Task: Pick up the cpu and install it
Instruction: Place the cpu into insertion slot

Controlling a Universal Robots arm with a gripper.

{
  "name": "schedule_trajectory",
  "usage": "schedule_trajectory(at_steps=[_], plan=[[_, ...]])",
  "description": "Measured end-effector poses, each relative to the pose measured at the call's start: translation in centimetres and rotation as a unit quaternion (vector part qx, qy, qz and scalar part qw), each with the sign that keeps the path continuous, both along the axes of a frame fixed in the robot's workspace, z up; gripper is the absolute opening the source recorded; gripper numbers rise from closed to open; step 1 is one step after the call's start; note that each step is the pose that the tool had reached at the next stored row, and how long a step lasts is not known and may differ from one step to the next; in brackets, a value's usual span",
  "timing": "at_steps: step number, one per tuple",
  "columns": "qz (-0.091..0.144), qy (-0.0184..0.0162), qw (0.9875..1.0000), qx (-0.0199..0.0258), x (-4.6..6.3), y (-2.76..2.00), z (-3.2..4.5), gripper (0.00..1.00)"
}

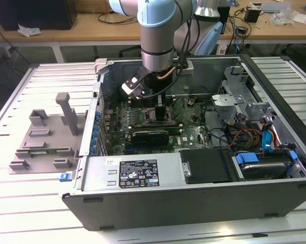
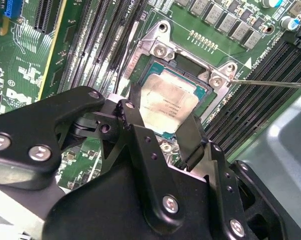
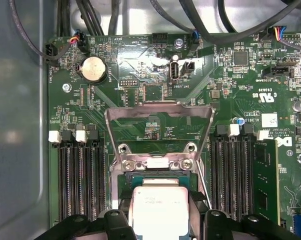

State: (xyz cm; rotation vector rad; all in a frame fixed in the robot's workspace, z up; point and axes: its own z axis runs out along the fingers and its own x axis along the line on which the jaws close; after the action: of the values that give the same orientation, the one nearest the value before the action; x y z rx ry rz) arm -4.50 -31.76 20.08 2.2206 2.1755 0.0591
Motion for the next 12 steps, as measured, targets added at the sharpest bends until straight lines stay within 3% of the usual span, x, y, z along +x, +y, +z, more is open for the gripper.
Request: schedule_trajectory(at_steps=[12], plan=[[0.013,0.0003,0.9999,-0.0003,0.09,-0.01,0.00,0.53]])
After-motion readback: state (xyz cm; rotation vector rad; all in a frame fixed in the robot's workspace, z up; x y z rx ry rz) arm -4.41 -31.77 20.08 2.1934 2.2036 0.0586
